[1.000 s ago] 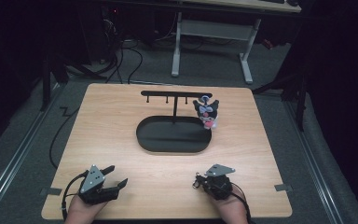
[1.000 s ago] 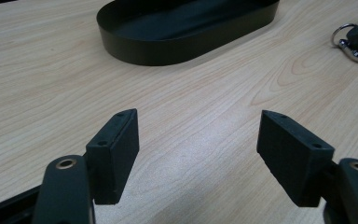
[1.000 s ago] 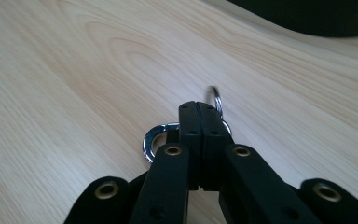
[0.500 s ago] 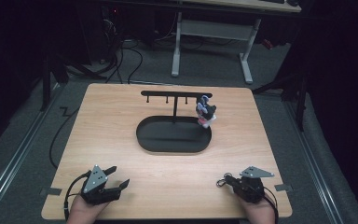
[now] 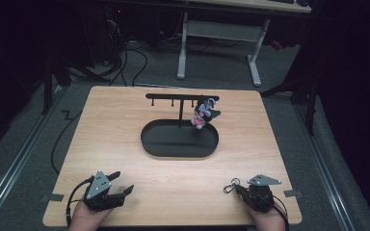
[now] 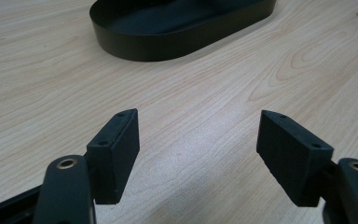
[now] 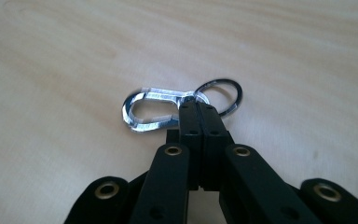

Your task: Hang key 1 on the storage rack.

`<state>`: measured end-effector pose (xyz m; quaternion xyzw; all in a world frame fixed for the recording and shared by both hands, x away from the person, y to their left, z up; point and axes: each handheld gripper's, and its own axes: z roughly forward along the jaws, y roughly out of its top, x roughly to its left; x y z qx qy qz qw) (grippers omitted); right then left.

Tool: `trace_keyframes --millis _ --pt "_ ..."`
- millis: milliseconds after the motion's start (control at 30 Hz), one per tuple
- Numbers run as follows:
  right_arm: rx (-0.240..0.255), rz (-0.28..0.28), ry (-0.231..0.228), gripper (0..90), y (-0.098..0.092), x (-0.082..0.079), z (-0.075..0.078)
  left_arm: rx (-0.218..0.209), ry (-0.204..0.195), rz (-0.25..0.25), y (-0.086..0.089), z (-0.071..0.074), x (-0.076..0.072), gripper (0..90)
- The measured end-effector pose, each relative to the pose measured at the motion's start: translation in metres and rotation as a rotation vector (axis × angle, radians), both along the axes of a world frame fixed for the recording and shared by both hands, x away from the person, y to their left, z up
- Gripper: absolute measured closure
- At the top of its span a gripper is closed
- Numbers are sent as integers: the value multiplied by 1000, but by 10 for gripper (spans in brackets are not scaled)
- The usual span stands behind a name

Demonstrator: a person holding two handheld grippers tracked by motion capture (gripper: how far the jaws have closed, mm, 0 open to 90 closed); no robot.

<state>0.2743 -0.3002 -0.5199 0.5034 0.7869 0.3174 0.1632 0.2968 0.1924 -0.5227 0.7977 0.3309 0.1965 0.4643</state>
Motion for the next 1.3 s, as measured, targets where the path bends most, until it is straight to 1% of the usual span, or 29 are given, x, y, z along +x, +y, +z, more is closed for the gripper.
trace_keyframes --millis 100,133,167,233,300,333,367,400,467,533,567,600,633,700,733,767,833,867,933,1000,1067,1100,1133,1167,1200,1233,1300 --pt "-40 -11 -13 900 8 25 1 -2 5 2 0 -1 1 305" --pt "-39 -11 -15 900 10 31 0 0 6 1 0 -1 1 305" --pt "-45 -9 -22 900 13 42 0 0 5 2 0 -1 1 305" --pt "-40 -23 -21 900 16 49 1 0 3 1 1 0 0 305" --pt "-38 -22 -46 900 21 46 6 -1 1 1 1 0 0 306" --pt "-33 -9 -63 900 23 43 10 1 0 1 1 0 1 306" --pt "-21 5 -70 900 26 38 12 3 1 -1 1 0 1 306" --pt "-17 23 -69 900 30 35 14 3 3 -1 1 -1 2 305" --pt "-30 43 -57 900 37 31 12 5 4 -4 1 -1 2 306" --pt "-46 45 -42 900 37 32 9 5 -3 -5 0 0 1 305" --pt "-38 36 -27 900 34 32 6 4 -5 -6 0 0 0 305" --pt "-35 36 -24 900 32 31 6 3 -7 -7 0 1 -1 305" --pt "-24 18 -13 900 26 27 5 3 -8 -5 0 1 -2 305" --pt "-26 8 7 888 17 20 3 2 -5 -5 1 1 -1 305" --pt "-15 6 11 875 13 17 3 2 -4 -2 1 1 -1 305" --pt "7 1 8 858 8 13 5 4 1 -3 1 1 0 305" --pt "23 -28 -26 838 0 6 14 3 2 0 0 0 0 305" --pt "25 -31 -27 827 -4 5 18 5 1 0 0 0 0 305" --pt "24 -22 -6 798 -7 5 20 11 -1 -5 -2 -1 -1 305" --pt "-24 10 23 764 -8 7 22 22 -4 -11 -4 -1 -1 305" --pt "-105 38 57 721 -6 11 23 22 -2 -12 -4 0 -1 305" --pt "-135 55 82 679 -5 15 25 21 -2 -12 -3 0 -1 305" --pt "-142 61 98 660 -5 17 25 19 -5 -10 -3 0 -1 305" --pt "-175 81 143 637 -3 22 28 20 -5 -11 -3 0 -1 305" --pt "-213 98 161 630 -1 26 30 21 -5 -13 -3 0 -1 305" --pt "-241 108 174 622 1 29 32 23 -6 -14 -2 0 -1 305" --pt "-281 138 225 617 5 39 36 19 -9 -13 -1 1 -1 305"
